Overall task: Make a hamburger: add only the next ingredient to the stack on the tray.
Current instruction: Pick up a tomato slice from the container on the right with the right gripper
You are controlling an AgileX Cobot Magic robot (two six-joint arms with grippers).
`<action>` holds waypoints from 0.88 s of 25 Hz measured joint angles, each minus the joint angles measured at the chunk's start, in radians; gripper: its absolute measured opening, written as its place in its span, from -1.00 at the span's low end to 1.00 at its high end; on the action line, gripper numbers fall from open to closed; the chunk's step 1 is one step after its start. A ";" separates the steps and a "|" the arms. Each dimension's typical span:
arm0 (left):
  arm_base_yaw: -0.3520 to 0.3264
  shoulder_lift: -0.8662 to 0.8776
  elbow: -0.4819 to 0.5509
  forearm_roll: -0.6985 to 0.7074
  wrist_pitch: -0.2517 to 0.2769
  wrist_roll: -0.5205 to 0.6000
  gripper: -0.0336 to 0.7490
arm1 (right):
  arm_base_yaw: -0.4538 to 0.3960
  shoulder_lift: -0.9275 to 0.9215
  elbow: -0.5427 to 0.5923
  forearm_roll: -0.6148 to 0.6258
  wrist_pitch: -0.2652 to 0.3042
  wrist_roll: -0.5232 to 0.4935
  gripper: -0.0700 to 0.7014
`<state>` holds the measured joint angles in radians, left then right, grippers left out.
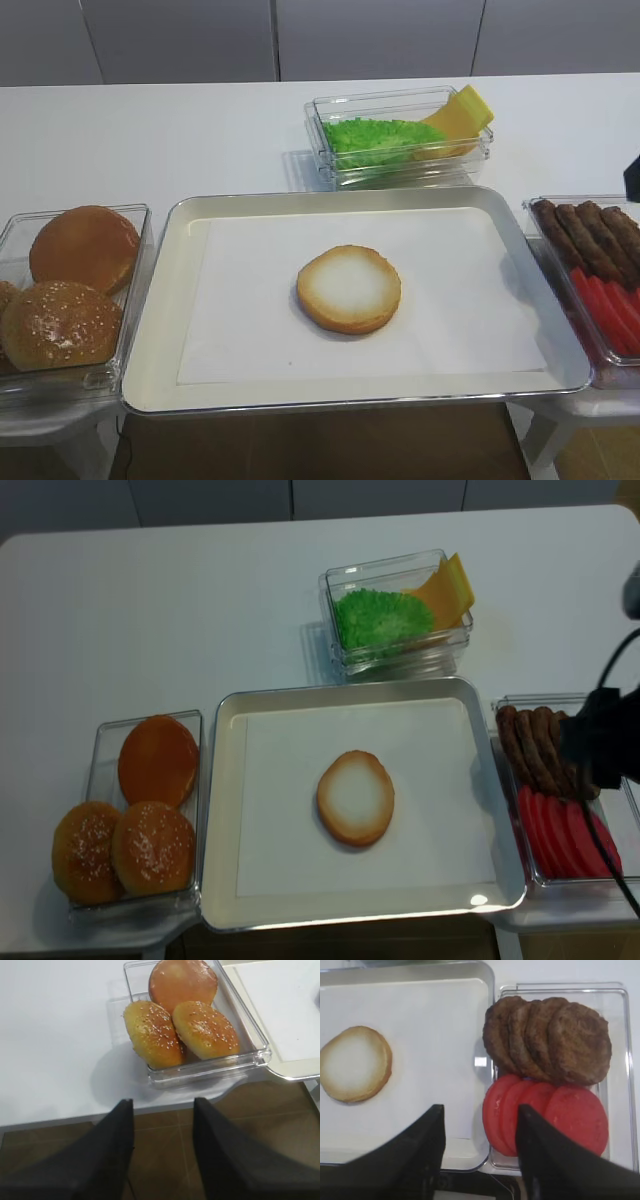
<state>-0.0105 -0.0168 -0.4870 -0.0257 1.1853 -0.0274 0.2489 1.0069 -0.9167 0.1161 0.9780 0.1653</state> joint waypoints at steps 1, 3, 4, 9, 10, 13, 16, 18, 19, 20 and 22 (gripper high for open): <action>0.000 0.000 0.000 0.000 0.000 0.000 -0.15 | 0.024 0.024 -0.005 -0.018 0.005 0.026 0.08; 0.000 0.000 0.000 0.000 0.000 0.000 -0.15 | 0.071 0.070 -0.008 -0.070 0.021 0.071 0.08; 0.000 0.000 0.000 0.000 0.000 0.000 -0.15 | 0.100 0.096 -0.008 -0.095 0.029 0.094 0.08; 0.000 0.000 0.000 0.000 0.000 0.000 -0.15 | 0.226 0.212 -0.008 -0.259 0.050 0.222 0.08; 0.000 0.000 0.000 0.000 0.000 0.000 -0.15 | 0.244 0.231 -0.008 -0.280 0.053 0.242 0.08; 0.000 0.000 0.000 0.000 0.000 0.000 -0.15 | 0.269 0.296 -0.008 -0.315 0.053 0.269 0.08; 0.000 0.000 0.000 0.000 0.000 0.000 -0.15 | 0.272 0.346 -0.008 -0.345 0.053 0.280 0.08; 0.000 0.000 0.000 0.000 0.000 0.000 -0.15 | 0.275 0.365 -0.008 -0.364 0.053 0.289 0.08; 0.000 0.000 0.000 0.000 0.000 0.000 -0.15 | 0.275 0.372 -0.008 -0.371 0.051 0.293 0.08; 0.000 0.000 0.000 0.000 0.000 0.000 -0.15 | 0.275 0.378 -0.009 -0.381 0.049 0.293 0.07; 0.000 0.000 0.000 0.000 0.000 0.000 -0.15 | 0.275 0.388 -0.009 -0.389 0.042 0.295 0.06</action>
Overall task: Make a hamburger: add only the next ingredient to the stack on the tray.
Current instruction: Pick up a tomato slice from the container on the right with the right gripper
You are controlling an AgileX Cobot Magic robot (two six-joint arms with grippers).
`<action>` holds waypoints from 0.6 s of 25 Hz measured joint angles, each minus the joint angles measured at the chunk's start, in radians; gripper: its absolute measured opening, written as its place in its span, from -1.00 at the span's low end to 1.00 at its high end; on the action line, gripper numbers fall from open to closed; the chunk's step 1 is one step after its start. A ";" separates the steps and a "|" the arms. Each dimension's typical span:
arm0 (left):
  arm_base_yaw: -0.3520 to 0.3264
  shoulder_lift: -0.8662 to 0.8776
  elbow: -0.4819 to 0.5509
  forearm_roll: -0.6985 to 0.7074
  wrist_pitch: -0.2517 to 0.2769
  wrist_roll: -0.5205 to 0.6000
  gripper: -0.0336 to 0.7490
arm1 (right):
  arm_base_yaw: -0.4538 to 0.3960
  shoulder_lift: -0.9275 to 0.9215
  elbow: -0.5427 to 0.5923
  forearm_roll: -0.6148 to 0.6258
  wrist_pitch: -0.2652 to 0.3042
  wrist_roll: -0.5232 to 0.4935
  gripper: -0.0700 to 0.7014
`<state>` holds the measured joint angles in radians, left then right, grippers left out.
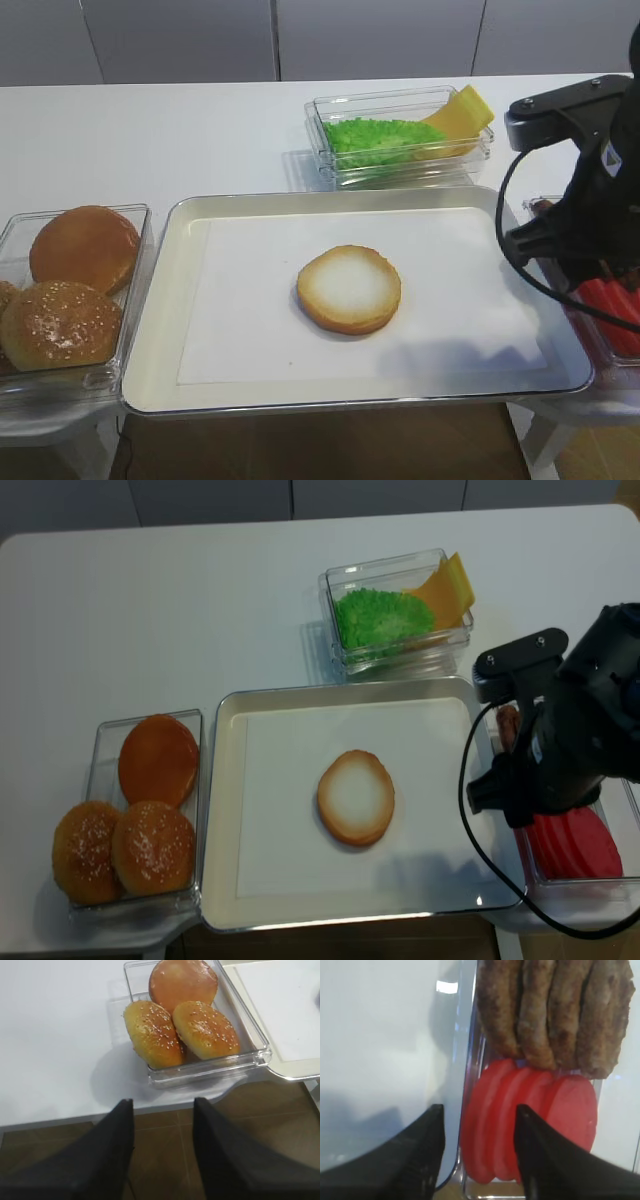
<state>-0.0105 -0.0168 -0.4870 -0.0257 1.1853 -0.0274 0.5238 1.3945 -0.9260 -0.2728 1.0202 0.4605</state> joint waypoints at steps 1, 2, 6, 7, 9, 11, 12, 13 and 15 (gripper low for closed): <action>0.000 0.000 0.000 0.000 0.000 0.000 -0.15 | 0.000 0.007 0.000 -0.002 -0.004 0.000 0.04; 0.000 0.000 0.000 0.000 0.000 0.000 -0.15 | 0.000 0.010 0.000 -0.002 -0.008 0.000 0.01; 0.000 0.000 0.000 0.000 0.000 0.000 -0.15 | 0.000 0.027 0.000 -0.002 -0.031 0.002 -0.07; 0.000 0.000 0.000 0.000 0.000 0.000 -0.15 | 0.000 0.032 0.000 -0.002 -0.034 0.002 -0.08; 0.000 0.000 0.000 0.000 0.000 0.000 -0.15 | 0.000 0.042 0.000 -0.004 -0.034 0.002 -0.09; 0.000 0.000 0.000 0.000 0.000 0.000 -0.15 | 0.000 0.051 0.000 -0.011 -0.035 0.002 -0.09; 0.000 0.000 0.000 0.000 0.000 0.000 -0.15 | 0.000 0.056 0.000 -0.017 -0.035 0.002 -0.09; 0.000 0.000 0.000 0.000 0.000 0.000 -0.15 | 0.000 0.060 0.000 -0.023 -0.037 0.002 -0.09; 0.000 0.000 0.000 0.000 0.000 0.000 -0.15 | 0.000 0.063 0.000 -0.027 -0.037 0.003 -0.09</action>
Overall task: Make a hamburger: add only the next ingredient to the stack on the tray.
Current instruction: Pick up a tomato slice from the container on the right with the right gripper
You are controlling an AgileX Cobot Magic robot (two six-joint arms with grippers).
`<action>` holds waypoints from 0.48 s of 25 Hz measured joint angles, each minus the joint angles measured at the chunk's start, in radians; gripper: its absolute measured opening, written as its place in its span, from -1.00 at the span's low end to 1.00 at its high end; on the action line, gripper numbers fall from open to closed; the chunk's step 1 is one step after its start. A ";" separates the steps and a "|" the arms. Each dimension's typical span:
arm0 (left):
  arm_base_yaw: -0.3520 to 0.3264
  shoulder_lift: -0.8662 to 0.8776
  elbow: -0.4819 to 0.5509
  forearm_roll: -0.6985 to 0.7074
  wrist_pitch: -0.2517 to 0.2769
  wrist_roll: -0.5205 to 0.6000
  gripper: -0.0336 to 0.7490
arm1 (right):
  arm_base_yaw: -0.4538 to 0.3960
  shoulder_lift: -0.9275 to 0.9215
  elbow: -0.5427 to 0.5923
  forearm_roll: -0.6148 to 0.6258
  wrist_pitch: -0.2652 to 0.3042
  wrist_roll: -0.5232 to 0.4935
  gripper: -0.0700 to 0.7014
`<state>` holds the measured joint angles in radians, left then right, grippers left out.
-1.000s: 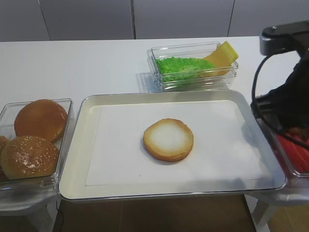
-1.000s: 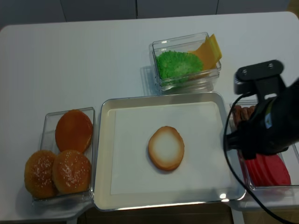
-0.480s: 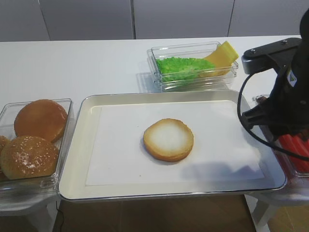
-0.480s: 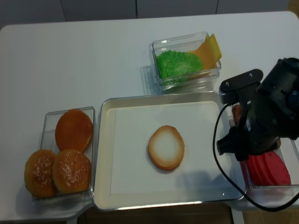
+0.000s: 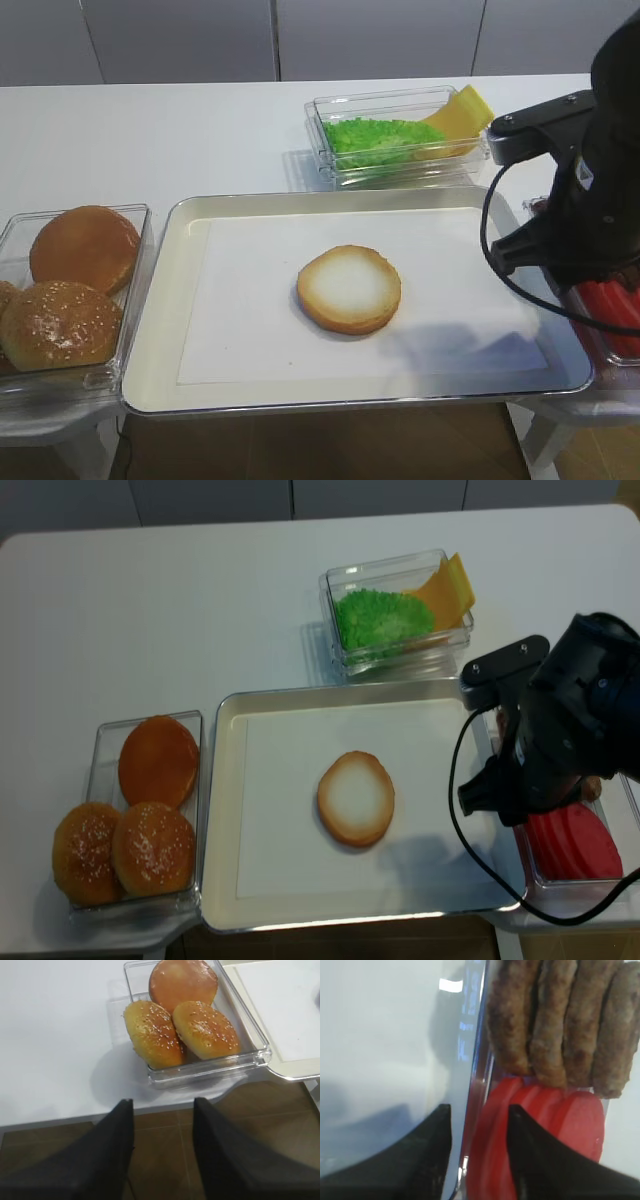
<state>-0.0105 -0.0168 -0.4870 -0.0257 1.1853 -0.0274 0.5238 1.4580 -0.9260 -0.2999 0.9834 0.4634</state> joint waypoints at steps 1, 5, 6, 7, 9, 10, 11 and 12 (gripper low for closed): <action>0.000 0.000 0.000 0.000 0.000 0.000 -0.15 | 0.000 0.005 0.000 -0.002 0.000 0.000 -0.09; 0.000 0.000 0.000 0.000 0.000 0.000 -0.15 | 0.000 0.004 0.000 -0.008 0.000 0.001 -0.17; 0.000 0.000 0.000 0.000 0.000 0.000 -0.15 | 0.000 0.005 0.000 -0.008 0.000 0.001 -0.19; 0.000 0.000 0.000 0.000 0.000 0.000 -0.15 | 0.000 0.005 0.000 -0.008 0.000 0.001 -0.21; 0.000 0.000 0.000 0.000 0.000 0.000 -0.15 | 0.000 0.005 0.000 -0.013 0.000 0.001 -0.26; 0.000 0.000 0.000 0.000 0.000 0.000 -0.15 | 0.000 0.005 0.000 -0.013 0.002 0.001 -0.29; 0.000 0.000 0.000 0.000 0.000 0.000 -0.15 | 0.000 0.005 0.000 -0.014 0.002 0.001 -0.32; 0.000 0.000 0.000 0.000 0.000 0.000 -0.15 | 0.000 0.005 0.000 -0.015 0.004 0.001 -0.34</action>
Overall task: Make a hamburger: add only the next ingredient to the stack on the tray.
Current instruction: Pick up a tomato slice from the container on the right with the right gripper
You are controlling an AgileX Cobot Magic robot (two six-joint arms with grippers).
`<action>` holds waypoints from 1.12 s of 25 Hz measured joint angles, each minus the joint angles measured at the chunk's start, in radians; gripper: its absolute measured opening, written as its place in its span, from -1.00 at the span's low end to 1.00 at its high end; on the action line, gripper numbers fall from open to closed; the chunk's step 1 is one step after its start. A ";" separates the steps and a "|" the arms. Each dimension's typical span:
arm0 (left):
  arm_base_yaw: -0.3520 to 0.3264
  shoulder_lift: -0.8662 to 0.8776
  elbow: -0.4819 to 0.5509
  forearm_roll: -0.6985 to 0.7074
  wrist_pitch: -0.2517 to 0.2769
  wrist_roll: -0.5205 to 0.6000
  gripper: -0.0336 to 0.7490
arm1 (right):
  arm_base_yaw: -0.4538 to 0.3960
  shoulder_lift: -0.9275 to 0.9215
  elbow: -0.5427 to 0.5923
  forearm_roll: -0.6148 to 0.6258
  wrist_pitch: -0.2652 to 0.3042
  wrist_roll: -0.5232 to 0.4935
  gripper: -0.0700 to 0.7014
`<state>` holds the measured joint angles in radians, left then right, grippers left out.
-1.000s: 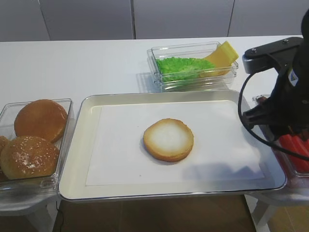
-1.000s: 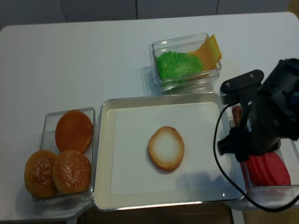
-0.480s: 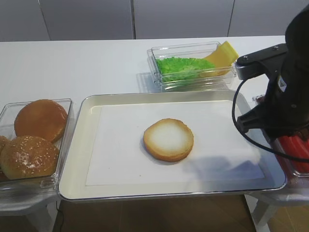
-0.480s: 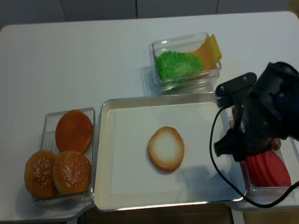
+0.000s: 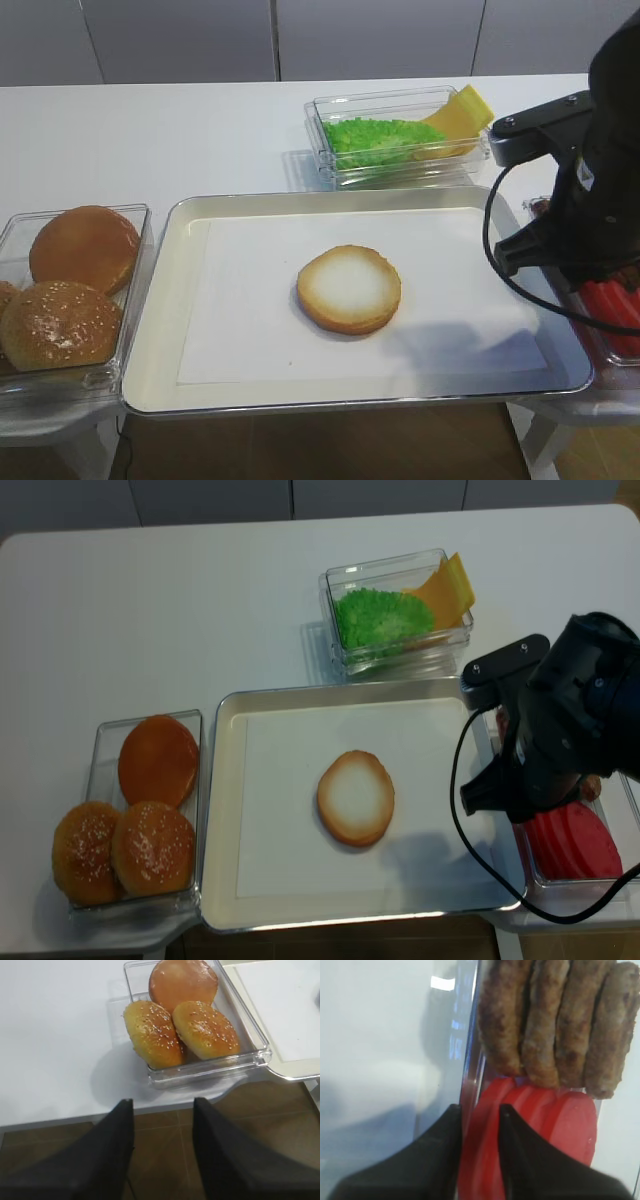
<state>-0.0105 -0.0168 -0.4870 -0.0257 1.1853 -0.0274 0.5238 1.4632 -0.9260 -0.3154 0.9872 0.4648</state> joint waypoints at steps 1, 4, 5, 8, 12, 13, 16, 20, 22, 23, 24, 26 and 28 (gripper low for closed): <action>0.000 0.000 0.000 0.000 0.000 0.000 -0.15 | 0.000 0.001 0.000 0.000 0.002 0.000 -0.36; 0.000 0.000 0.000 0.000 0.000 0.000 -0.15 | 0.000 0.005 -0.002 0.000 0.004 0.000 -0.39; 0.000 0.000 0.000 0.000 0.000 0.000 -0.15 | 0.000 0.006 -0.002 0.000 0.006 0.000 -0.40; 0.000 0.000 0.000 0.000 0.000 0.000 -0.15 | 0.000 0.008 -0.006 0.000 0.008 0.000 -0.44; 0.000 0.000 0.000 0.000 0.000 0.000 -0.15 | 0.000 0.009 -0.008 0.003 0.014 0.001 -0.64; 0.000 0.000 0.000 0.000 0.000 0.000 -0.15 | 0.000 0.009 -0.008 0.003 0.014 0.001 -0.66; 0.000 0.000 0.000 0.000 0.000 0.000 -0.15 | 0.000 0.009 -0.008 0.003 0.014 0.001 -0.66; 0.000 0.000 0.000 0.000 0.000 0.000 -0.15 | 0.000 0.009 -0.008 0.003 0.016 0.001 -0.66; 0.000 0.000 0.000 0.000 0.000 0.000 -0.15 | 0.000 0.009 -0.008 0.003 0.016 0.002 -0.66; 0.000 0.000 0.000 0.000 0.000 0.000 -0.15 | 0.000 0.005 -0.008 0.003 0.016 0.003 -0.66; 0.000 0.000 0.000 0.000 0.000 0.000 -0.15 | 0.000 0.000 -0.008 0.003 0.016 0.008 -0.66; 0.000 0.000 0.000 0.000 0.000 0.000 -0.15 | 0.000 -0.017 -0.008 0.007 0.016 0.018 -0.66; 0.000 0.000 0.000 0.000 0.000 0.000 -0.15 | 0.000 -0.040 -0.008 0.008 0.016 0.022 -0.67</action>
<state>-0.0105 -0.0168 -0.4870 -0.0257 1.1853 -0.0274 0.5238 1.4232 -0.9345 -0.3070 1.0028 0.4867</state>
